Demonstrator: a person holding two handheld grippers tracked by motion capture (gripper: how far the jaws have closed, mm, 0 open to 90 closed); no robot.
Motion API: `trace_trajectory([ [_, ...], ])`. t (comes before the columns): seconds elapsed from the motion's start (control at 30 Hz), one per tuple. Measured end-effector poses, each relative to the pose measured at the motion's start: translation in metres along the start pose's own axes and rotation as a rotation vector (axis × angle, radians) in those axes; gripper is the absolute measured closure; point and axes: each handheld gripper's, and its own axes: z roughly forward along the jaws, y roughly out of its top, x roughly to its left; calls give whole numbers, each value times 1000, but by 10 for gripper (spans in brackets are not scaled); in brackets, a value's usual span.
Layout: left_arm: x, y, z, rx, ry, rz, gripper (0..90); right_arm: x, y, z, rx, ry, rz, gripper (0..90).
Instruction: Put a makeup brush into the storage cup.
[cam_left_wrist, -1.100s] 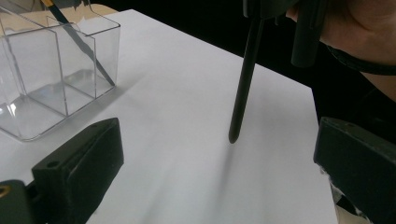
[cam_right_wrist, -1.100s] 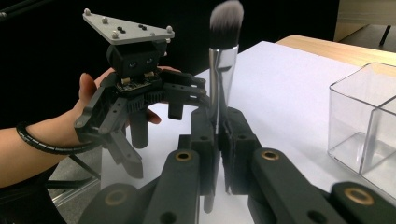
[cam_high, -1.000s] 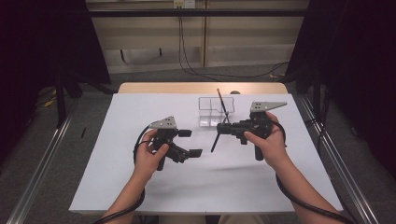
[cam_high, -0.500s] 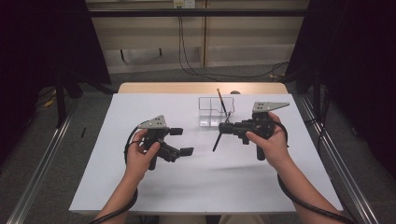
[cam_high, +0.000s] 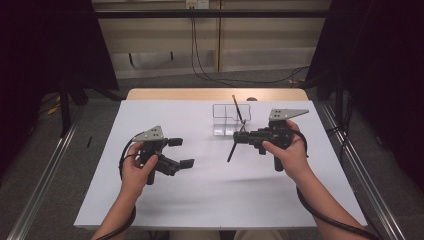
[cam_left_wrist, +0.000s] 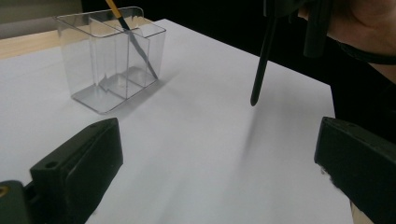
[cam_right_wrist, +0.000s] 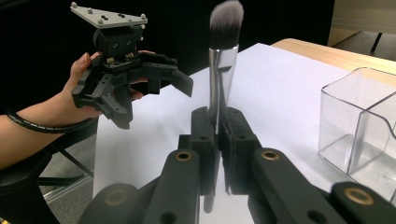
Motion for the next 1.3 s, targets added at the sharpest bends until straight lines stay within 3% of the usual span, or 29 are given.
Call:
trace_trajectory([
  [0.47, 5, -12, -25, -1, 48, 3, 9, 0, 1, 0, 2, -4, -10, 846],
  [1.3, 8, -23, -49, -7, 100, -3, 9, -3, 0, -4, -2, -17, -12, 846],
])
